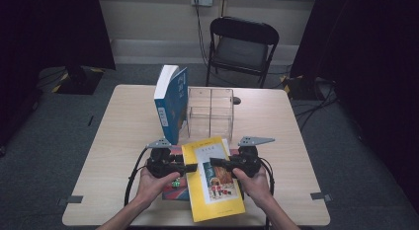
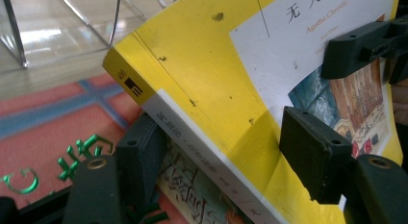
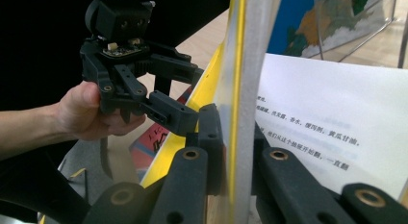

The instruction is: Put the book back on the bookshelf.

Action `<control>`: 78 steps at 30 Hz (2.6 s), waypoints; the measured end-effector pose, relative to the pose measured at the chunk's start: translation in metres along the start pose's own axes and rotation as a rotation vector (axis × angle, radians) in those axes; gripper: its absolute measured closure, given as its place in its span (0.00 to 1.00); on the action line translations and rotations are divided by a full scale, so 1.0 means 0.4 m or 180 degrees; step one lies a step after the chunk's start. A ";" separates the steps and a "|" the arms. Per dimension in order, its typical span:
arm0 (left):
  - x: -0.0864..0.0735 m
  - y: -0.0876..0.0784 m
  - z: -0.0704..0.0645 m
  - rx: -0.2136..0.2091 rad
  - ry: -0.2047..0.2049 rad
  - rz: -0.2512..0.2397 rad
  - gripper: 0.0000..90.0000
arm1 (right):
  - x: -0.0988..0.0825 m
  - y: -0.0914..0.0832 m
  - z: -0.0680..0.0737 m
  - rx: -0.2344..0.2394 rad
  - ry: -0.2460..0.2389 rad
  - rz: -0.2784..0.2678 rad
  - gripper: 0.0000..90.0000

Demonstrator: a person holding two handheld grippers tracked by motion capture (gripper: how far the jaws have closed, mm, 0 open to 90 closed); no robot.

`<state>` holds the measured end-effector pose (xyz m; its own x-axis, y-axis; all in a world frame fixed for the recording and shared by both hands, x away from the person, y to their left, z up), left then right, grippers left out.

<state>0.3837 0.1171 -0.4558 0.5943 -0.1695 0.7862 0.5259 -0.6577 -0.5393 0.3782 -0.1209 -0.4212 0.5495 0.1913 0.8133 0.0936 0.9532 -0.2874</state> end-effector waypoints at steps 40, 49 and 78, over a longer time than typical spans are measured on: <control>0.220 -0.118 -0.045 -0.0029 0.0386 -0.0791 0.79 | 0.133 -0.053 0.061 -0.0300 -0.0562 -0.0357 0.94; 0.202 -0.157 -0.086 -0.0034 0.0713 -0.1019 0.84 | 0.120 -0.056 0.070 -0.0202 -0.0809 -0.0483 0.94; 0.150 -0.191 -0.166 -0.0048 0.1077 -0.1067 0.83 | 0.037 -0.127 0.016 -0.0484 -0.0872 -0.0118 0.48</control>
<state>0.3387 0.1083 -0.3476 0.1603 -0.1741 0.9716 0.6445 -0.7271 -0.2366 0.3765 -0.1650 -0.3913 0.3011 0.2327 0.9248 0.2439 0.9187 -0.3106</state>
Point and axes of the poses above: each handheld gripper's, and its own axes: y roughly forward along the jaws, x roughly out of its top, z roughly to its left, the point moved 3 cm from there along y, roughly forward along the jaws, and after that the axes turned 15 degrees about x, right-handed, at the moved point
